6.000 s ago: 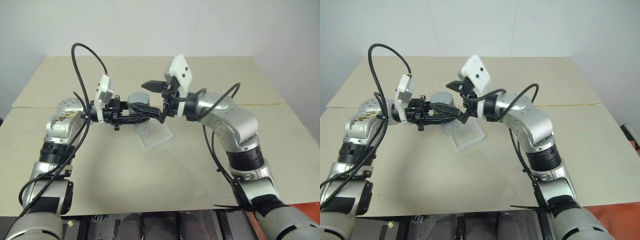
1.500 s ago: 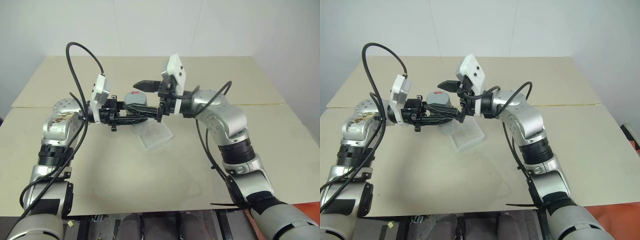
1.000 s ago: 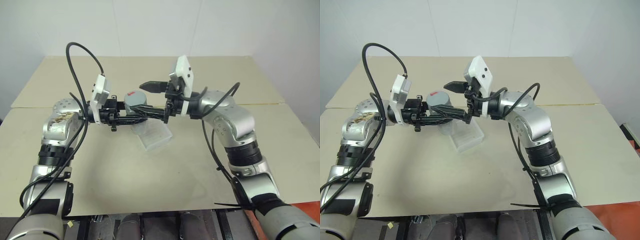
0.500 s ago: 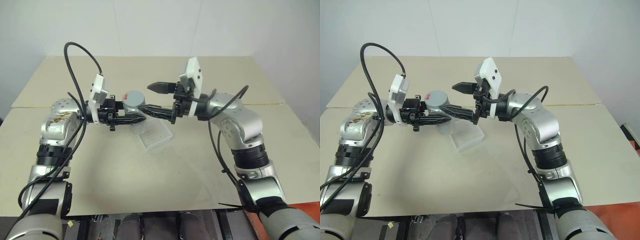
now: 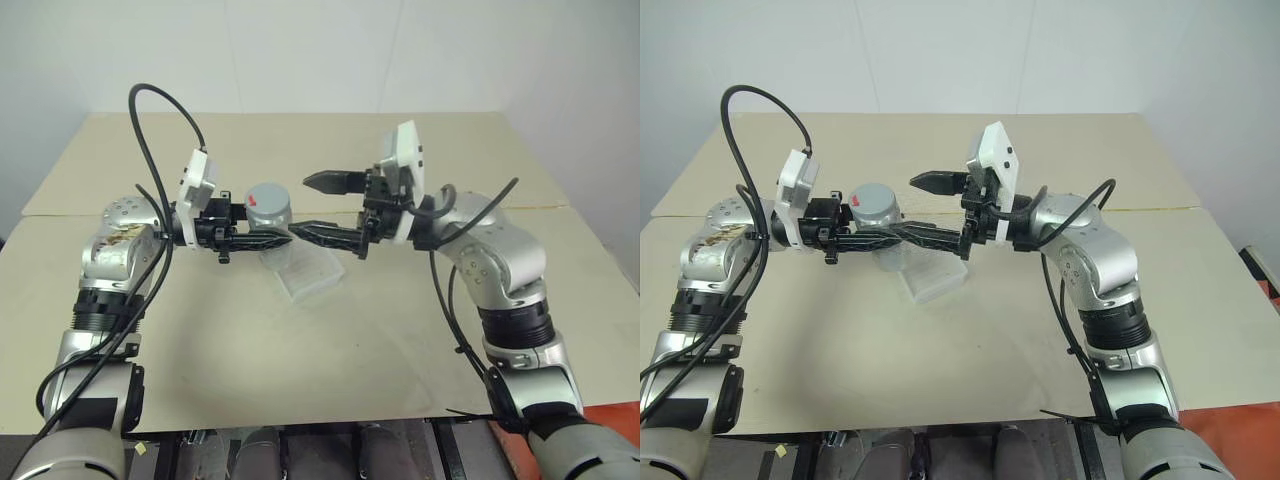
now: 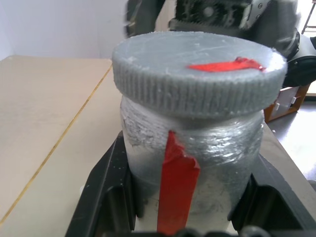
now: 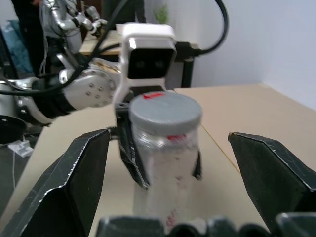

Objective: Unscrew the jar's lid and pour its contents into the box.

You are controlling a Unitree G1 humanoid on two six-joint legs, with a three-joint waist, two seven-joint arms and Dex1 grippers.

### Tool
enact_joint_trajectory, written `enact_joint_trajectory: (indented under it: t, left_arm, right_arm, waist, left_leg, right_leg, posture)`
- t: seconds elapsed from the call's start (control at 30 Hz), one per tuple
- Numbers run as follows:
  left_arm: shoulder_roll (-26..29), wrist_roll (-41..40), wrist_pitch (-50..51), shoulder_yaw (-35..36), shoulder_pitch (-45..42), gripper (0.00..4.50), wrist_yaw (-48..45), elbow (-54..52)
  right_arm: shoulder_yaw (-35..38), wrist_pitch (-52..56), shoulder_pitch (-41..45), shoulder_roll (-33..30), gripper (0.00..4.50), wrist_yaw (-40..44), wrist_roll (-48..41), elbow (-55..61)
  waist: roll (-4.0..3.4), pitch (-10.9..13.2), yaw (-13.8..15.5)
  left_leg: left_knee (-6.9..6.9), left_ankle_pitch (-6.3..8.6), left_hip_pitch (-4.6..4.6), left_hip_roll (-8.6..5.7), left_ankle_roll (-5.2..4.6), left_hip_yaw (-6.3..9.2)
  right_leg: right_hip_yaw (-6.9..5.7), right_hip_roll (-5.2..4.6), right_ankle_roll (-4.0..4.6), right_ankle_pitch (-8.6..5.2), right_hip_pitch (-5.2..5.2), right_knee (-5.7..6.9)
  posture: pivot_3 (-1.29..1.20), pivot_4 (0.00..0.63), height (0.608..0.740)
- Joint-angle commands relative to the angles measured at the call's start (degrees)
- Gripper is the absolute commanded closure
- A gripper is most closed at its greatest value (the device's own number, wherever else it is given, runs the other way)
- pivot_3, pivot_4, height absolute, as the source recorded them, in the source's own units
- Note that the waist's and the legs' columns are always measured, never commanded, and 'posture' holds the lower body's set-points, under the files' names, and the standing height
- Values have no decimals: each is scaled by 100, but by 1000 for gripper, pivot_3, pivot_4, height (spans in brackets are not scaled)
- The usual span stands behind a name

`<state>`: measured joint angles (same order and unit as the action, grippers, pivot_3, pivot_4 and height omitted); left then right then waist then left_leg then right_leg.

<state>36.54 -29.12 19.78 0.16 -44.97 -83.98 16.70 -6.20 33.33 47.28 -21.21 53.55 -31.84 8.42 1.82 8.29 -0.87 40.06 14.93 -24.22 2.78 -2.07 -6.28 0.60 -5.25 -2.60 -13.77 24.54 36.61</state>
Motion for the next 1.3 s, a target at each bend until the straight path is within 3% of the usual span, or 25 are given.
enact_joint_trajectory:
  t: [0.03, 0.27, 1.0, 1.1, 1.23, 1.3]
  left_arm:
    - [-14, 17, -102, 40, -155, 2559, -33, -66]
    - [-43, 43, -122, 34, -168, 2559, -17, -59]
    - [-14, 55, -118, 89, -87, 2559, 15, -141]
    - [-9, 77, -135, 70, -73, 2559, 9, -150]
    - [-14, 87, -146, 67, -101, 2559, -3, -104]
    - [-18, 96, -150, 65, -118, 2559, -5, -82]
  right_arm:
    - [-30, 36, 232, 185, 43, -218, 5, 126]
    - [-183, 9, 513, 547, 43, -671, 365, -238]
    - [-316, 82, 710, 807, 43, -592, 441, -492]
    - [-325, 85, 723, 805, 566, -573, 443, -513]
    - [-322, 54, 748, 817, 1710, -563, 471, -578]
    - [-315, 56, 765, 821, 1712, -567, 480, -602]
  waist:
    - [0, 0, -3]
    - [0, 0, 13]
    - [0, 0, 2]
    - [0, 0, 3]
    - [0, 0, 3]
    - [0, 0, 2]
  left_leg:
    - [0, 0, 0, 0, 0, 0]
    - [0, -14, -2, -1, 23, -1]
    - [0, -14, -2, -1, 23, -1]
    - [0, -14, -2, -1, 23, -1]
    - [0, -14, -2, -1, 23, -1]
    - [0, -13, -2, -1, 23, -1]
  right_leg:
    - [0, 0, 0, 0, 0, 0]
    - [-1, -1, 0, 0, 0, -1]
    - [-1, -1, 0, 0, 0, -1]
    - [-1, -1, 0, 0, 0, -1]
    - [-1, -1, 0, 0, 0, -1]
    - [-1, -1, 0, 0, 0, -1]
  posture:
    - [0, 150, 740]
    - [0, 150, 740]
    - [0, 150, 740]
    - [0, 150, 740]
    - [0, 150, 740]
    - [0, 150, 740]
